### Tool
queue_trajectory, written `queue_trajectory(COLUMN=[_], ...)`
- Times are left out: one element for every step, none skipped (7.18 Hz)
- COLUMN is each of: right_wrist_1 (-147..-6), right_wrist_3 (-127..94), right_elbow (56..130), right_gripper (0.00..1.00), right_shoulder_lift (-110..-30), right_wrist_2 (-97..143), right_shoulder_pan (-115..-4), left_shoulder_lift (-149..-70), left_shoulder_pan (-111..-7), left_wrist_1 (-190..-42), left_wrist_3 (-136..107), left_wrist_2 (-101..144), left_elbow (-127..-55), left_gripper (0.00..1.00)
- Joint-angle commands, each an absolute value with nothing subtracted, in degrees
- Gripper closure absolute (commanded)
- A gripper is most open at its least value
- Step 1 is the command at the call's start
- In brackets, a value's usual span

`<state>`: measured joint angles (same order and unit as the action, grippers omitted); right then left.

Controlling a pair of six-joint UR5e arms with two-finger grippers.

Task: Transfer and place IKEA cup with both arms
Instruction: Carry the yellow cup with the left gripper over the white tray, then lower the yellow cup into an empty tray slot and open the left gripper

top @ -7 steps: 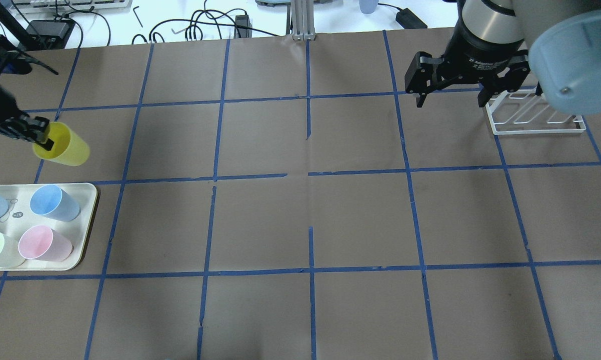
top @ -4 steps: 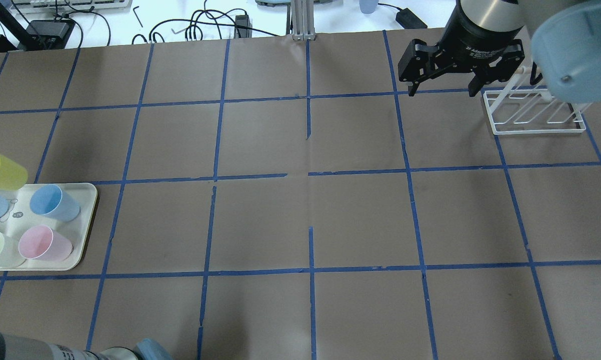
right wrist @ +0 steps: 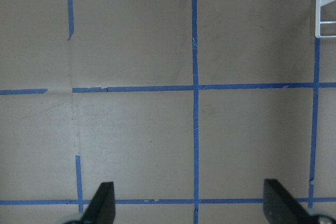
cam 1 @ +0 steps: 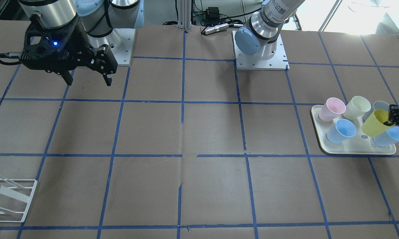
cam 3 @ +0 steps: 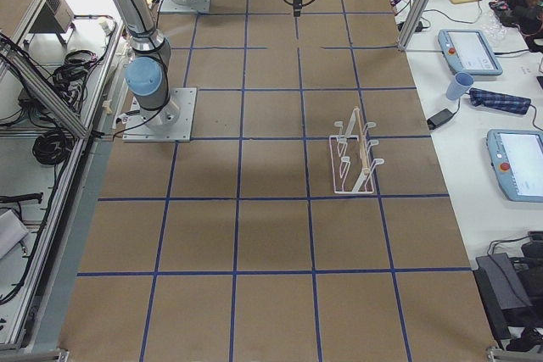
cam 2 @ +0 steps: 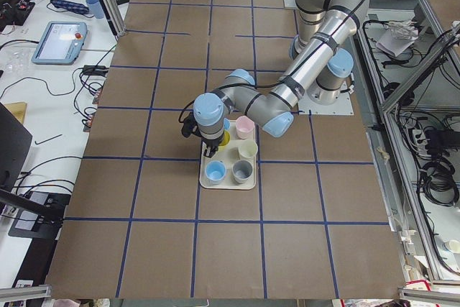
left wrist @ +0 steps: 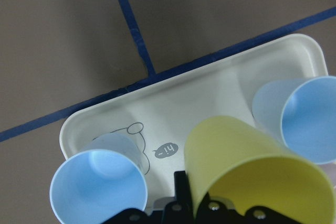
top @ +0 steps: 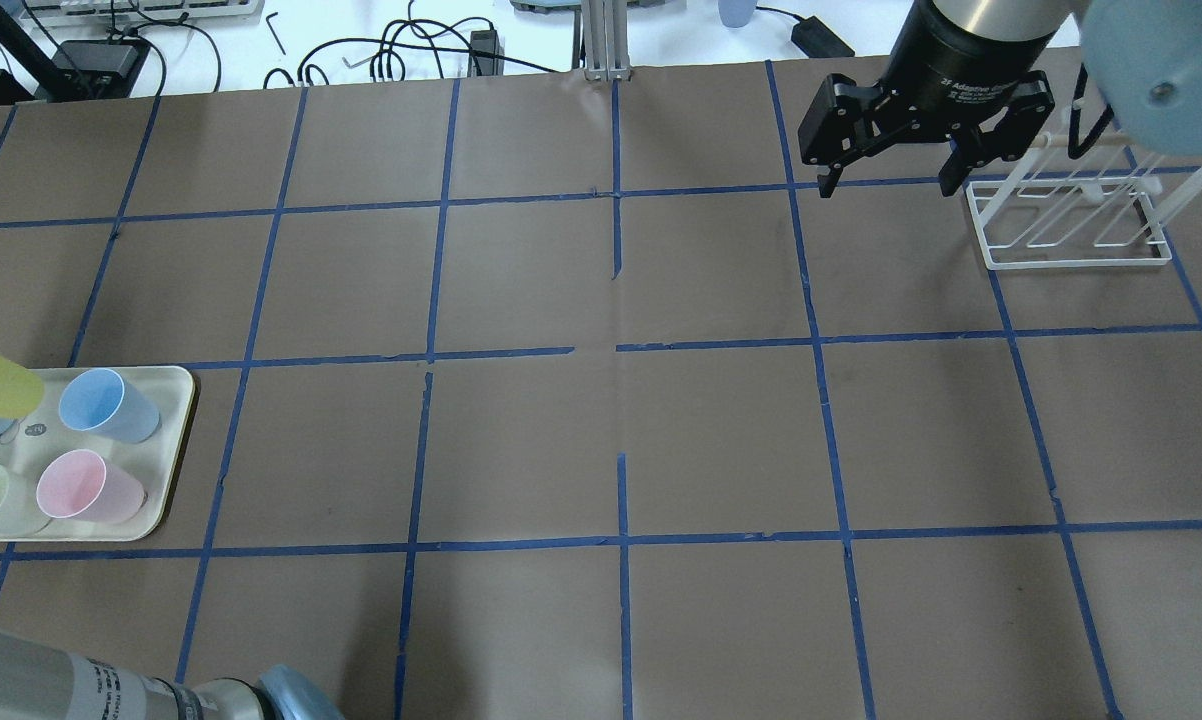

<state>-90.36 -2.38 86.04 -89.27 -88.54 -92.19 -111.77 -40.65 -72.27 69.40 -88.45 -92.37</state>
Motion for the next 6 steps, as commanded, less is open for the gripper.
queue_trajectory(right_wrist_1=[-90.9,-90.9,-90.9,-90.9,-90.9,-90.9], right_wrist_3=[-1.2,-1.2,-1.2,-1.2,-1.2,-1.2], right_elbow=[86.5,86.5,86.5,86.5,86.5,86.5], right_gripper=[0.00,0.00,0.00,0.00,0.00,0.00], right_shoulder_lift=[-89.5,-89.5,-89.5,-89.5,-89.6,-89.5], right_wrist_2=[-88.6,-88.6,-88.6,-88.6,-88.6,-88.6], right_shoulder_pan=[-92.2,-92.3,-92.3,-92.3,-92.3,-92.2], left_shoulder_lift=[-113.3,-114.1,-114.8,-115.5,-115.9,-116.4], left_shoulder_pan=[-40.6,-40.6,-40.6,-40.6,-40.7,-40.7], left_wrist_1=[-72.2,-72.1,-71.6,-71.5,-71.4,-71.4], left_wrist_3=[69.3,69.3,69.3,69.3,69.1,69.0], left_wrist_2=[-88.9,-88.9,-88.8,-88.6,-88.5,-88.6], left_elbow=[-92.6,-92.5,-92.5,-92.5,-92.3,-91.4], left_gripper=[1.00,1.00,0.91,0.65,0.06,0.00])
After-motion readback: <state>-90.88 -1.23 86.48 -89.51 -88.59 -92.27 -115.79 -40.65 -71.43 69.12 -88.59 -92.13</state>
